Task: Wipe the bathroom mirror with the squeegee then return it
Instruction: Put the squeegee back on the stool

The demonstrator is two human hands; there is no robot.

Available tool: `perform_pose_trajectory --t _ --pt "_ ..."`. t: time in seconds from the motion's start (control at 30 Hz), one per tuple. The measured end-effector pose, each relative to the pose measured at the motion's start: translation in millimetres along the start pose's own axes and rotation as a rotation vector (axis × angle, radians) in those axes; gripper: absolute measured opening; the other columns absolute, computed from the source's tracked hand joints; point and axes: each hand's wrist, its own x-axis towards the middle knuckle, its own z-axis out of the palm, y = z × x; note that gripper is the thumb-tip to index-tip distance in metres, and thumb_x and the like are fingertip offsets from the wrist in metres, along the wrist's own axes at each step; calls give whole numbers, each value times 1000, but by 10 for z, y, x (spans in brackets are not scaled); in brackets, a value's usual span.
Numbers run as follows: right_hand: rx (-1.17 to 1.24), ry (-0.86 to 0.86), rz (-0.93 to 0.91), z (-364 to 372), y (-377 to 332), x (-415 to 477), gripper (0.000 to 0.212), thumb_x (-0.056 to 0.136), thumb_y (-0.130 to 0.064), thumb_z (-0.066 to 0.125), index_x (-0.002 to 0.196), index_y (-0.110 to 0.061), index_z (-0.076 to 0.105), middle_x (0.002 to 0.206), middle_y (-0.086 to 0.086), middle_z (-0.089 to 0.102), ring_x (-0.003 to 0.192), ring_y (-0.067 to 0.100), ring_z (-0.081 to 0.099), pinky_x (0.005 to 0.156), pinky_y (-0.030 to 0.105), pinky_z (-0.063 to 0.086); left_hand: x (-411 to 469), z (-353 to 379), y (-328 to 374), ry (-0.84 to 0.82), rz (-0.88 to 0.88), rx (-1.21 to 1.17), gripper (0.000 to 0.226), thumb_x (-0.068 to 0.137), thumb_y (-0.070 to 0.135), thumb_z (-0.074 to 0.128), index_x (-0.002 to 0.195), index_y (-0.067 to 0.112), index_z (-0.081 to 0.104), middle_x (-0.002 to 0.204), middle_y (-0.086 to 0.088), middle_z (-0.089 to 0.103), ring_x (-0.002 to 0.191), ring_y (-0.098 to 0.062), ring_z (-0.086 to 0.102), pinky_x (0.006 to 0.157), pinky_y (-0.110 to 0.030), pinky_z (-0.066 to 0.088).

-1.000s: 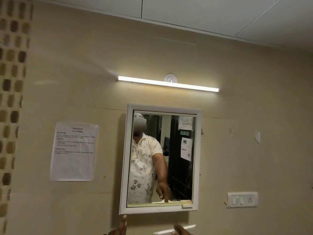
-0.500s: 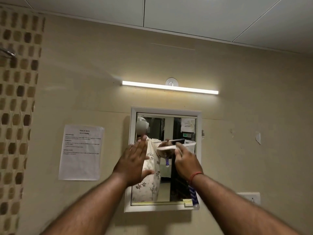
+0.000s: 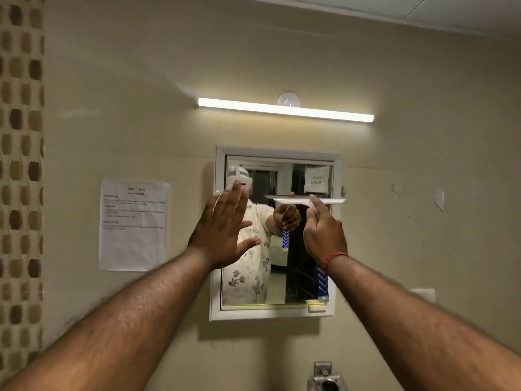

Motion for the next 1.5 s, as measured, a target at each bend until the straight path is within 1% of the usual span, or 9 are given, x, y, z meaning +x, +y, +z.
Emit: perform_pose_trajectory --t 0.13,0.37,0.5,0.6,0.77,0.93,1.07,1.23,1.5 --pt "40 -37 11 254 101 -127 46 113 -42 42 160 -43 45 125 6 75 110 24 71 101 49 61 -243 192 43 -48 1 -64 116 105 85 39 179 11 -10 188 -14 -20 175 -31 -14 141 -59 11" --pt "40 -193 -93 1017 424 -859 49 109 -55 39 158 -53 41 131 13 76 108 38 75 93 52 62 -1211 643 84 -83 -62 -143 118 103 82 49 180 6 2 189 -18 -6 176 -34 0 142 -56 9" --pt "66 -398 -124 1638 756 -1758 47 112 -44 44 159 -45 48 119 17 79 103 46 72 82 50 59 -2472 1061 101 -249 -172 -133 120 103 84 50 179 3 4 189 -20 -3 176 -35 4 141 -58 12" --pt "83 -573 -91 2036 938 -2445 50 110 -45 41 159 -42 48 93 16 79 85 45 71 72 50 56 -3509 1203 99 -403 -265 -98 123 99 87 49 179 3 9 188 -20 4 175 -37 15 140 -58 18" --pt "107 -854 55 2630 1090 -3531 45 112 -44 44 158 -46 48 70 5 68 73 37 69 72 47 57 -5021 1093 -20 -619 -408 -75 123 98 87 50 177 -1 17 186 -25 15 172 -42 24 138 -60 23" --pt "80 -1117 55 3065 1101 -4420 46 113 -41 45 160 -44 48 115 16 80 103 44 71 84 45 59 -6013 943 -119 -739 -587 -34 122 98 88 42 176 -3 18 186 -26 13 173 -38 10 139 -52 5" --pt "8 -1257 82 3389 1131 -4940 48 113 -41 45 162 -38 48 117 21 78 107 47 71 87 47 56 -6701 957 -100 -845 -661 -52 125 98 88 50 175 -5 19 184 -29 16 171 -46 23 136 -64 27" --pt "-34 -1411 176 3815 1225 -5395 51 114 -46 44 164 -37 44 132 16 72 116 34 70 103 46 56 -7288 1113 -137 -990 -757 -134 130 97 96 35 177 -3 6 187 -26 6 174 -42 11 138 -63 17" --pt "-134 -1471 231 4535 1425 -6062 50 114 -39 48 163 -29 48 142 22 67 127 43 65 108 49 52 -7915 1594 -92 -1052 -925 -259 134 93 99 36 178 2 3 188 -22 4 175 -39 7 140 -59 7"
